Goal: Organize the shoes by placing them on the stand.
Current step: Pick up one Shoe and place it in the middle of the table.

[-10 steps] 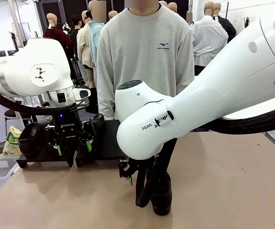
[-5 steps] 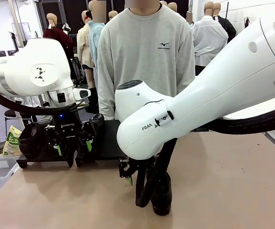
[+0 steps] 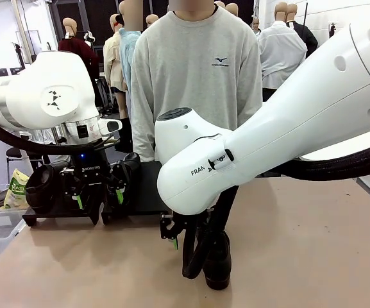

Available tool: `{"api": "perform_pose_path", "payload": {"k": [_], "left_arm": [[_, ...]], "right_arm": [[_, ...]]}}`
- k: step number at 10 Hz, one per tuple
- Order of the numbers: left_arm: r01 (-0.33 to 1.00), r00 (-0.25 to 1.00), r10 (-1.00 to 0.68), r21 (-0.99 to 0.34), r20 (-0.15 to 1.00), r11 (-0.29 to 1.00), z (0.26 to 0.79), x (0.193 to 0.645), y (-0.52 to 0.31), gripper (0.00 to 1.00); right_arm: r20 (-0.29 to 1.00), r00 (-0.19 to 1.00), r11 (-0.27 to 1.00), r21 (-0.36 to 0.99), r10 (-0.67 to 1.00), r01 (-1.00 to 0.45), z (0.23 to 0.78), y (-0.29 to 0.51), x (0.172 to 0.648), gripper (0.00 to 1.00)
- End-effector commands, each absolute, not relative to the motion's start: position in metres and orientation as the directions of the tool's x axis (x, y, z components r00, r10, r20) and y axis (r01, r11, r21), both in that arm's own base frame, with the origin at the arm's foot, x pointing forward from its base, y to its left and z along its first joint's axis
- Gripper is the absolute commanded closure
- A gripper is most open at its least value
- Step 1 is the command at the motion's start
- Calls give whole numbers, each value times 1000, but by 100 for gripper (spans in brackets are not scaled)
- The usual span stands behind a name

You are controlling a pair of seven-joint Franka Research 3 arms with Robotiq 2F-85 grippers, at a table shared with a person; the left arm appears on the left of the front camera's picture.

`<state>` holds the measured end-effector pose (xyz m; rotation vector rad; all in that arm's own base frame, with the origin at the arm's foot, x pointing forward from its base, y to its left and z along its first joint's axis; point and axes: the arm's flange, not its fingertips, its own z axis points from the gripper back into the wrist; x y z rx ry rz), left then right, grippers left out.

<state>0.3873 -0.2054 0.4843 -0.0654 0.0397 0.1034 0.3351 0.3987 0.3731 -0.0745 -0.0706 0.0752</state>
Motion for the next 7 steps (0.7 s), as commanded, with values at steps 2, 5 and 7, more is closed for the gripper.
{"api": "perform_pose_path", "payload": {"k": [2, 5, 7], "left_arm": [[-97, 995, 95, -61, -39, 993, 485, 387, -205, 0], [-97, 995, 95, -61, -39, 993, 485, 387, -205, 0], [-97, 995, 95, -61, -39, 993, 485, 387, -205, 0]], "right_arm": [[79, 995, 995, -90, 59, -52, 373, 399, 334, 0], [79, 995, 995, -90, 59, -52, 373, 399, 334, 0], [79, 995, 995, -90, 59, -52, 373, 399, 334, 0]]}}
